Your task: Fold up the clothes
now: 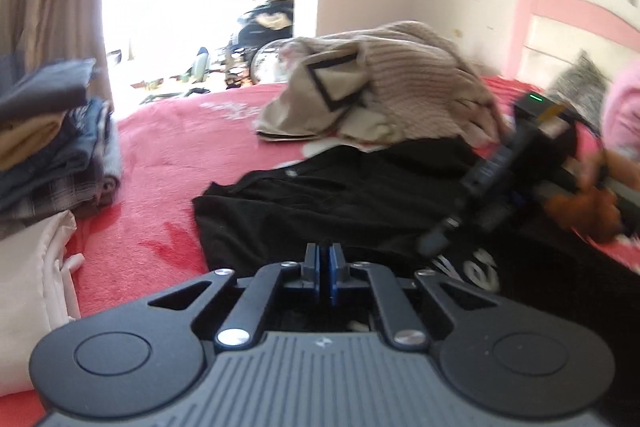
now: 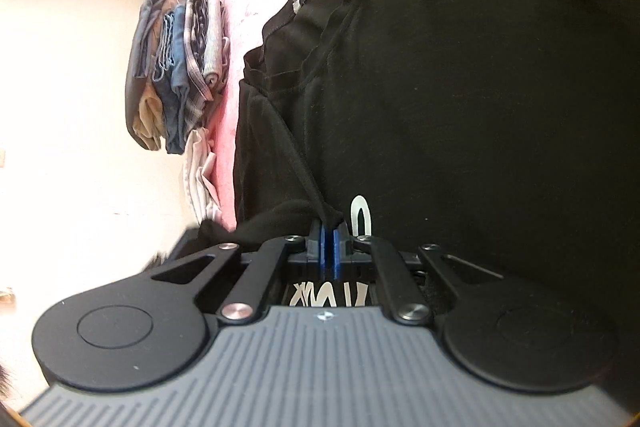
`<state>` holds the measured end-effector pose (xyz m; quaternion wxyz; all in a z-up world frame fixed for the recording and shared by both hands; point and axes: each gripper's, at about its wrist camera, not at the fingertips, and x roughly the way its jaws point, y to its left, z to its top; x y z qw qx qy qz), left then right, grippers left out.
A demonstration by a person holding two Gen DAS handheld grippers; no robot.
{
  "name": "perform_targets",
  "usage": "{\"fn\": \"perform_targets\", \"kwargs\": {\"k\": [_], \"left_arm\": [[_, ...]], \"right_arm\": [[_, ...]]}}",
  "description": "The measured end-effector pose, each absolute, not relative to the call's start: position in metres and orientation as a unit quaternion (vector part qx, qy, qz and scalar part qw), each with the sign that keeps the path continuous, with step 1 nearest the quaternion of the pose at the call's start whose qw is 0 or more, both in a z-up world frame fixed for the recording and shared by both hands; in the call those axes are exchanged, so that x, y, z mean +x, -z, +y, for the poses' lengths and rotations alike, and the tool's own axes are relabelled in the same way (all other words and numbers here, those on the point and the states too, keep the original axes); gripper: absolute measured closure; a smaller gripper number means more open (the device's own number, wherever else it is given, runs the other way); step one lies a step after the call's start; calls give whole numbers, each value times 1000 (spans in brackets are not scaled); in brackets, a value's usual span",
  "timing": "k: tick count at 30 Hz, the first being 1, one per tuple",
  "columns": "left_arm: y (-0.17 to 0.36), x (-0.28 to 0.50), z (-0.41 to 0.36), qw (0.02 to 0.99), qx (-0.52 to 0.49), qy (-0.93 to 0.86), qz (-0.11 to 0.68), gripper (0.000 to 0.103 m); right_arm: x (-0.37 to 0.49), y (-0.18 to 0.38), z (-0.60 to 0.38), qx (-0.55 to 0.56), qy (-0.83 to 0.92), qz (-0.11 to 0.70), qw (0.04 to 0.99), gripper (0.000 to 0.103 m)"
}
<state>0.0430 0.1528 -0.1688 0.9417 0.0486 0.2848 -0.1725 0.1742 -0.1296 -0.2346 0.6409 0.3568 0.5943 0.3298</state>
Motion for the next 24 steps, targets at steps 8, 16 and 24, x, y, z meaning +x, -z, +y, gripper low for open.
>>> {"fn": "perform_targets", "kwargs": {"k": [8, 16, 24], "left_arm": [[202, 3, 119, 890, 155, 259, 341, 91], [208, -17, 111, 898, 192, 231, 322, 55], [217, -1, 85, 897, 229, 224, 304, 58]], "right_arm": [[170, 239, -138, 366, -322, 597, 637, 99], [165, 226, -147, 344, -312, 599, 652, 87], [160, 228, -154, 384, -289, 584, 654, 73]]}}
